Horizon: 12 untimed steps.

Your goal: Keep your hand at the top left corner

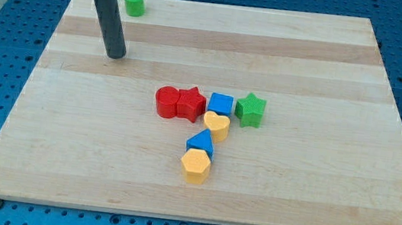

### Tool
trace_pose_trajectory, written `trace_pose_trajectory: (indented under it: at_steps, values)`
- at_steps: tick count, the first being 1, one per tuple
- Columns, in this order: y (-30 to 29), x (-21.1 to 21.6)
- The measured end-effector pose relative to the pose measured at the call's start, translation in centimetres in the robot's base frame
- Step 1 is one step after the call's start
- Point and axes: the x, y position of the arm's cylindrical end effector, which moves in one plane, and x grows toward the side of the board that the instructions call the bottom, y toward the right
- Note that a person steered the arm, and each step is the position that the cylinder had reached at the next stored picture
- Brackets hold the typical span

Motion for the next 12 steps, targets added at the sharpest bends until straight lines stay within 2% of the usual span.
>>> trace_pose_trajectory:
  at_steps: [3,8,10,12]
  values:
    - [-4.2,0.0]
    - [-6.5,-7.9]
    - [-7.4,-14.7]
    - [-7.7,-15.6]
